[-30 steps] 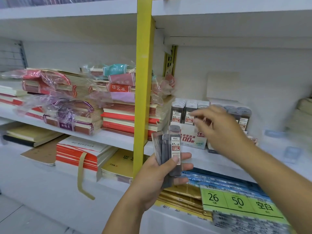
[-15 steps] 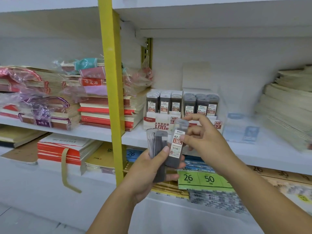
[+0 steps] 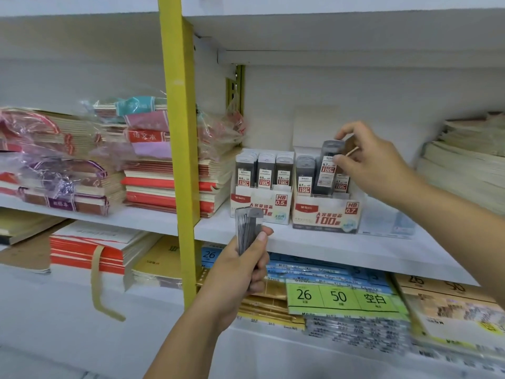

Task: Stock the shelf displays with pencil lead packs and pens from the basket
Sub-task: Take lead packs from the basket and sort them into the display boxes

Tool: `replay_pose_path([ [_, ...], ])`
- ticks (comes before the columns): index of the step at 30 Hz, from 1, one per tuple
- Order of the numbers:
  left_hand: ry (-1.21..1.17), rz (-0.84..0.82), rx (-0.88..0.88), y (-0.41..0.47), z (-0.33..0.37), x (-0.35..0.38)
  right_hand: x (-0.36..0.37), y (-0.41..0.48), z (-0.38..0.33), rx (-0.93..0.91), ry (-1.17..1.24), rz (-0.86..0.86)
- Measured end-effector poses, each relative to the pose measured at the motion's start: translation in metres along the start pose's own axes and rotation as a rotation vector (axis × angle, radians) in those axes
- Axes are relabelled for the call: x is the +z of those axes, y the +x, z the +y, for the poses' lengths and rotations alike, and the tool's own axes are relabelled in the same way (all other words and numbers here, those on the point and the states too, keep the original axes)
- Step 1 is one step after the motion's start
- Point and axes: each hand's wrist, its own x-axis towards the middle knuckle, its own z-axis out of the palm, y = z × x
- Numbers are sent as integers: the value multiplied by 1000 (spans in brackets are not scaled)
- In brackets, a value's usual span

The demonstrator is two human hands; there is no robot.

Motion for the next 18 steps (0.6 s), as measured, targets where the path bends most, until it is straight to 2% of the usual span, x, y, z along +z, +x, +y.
replay_pose_path([
  [6, -47, -11, -1, -1, 1, -5, 11, 4, 9, 7, -167, -58],
  [9, -87, -46, -25, -3, 6, -5, 14, -1, 14, -16, -363, -28],
  [12, -126, -80, -21, -6, 11, -2, 14, -8, 8, -17, -422, 47],
  [15, -15, -131, -5, -11, 17, 2, 22, -37, -17, -55, -207, 210],
  [16, 6, -157, -6, -13, 18, 3, 27, -51, -27, -65, -71, 206],
  [18, 9, -205, -22, -19, 21, 6, 40, -80, -49, -50, 233, 74],
])
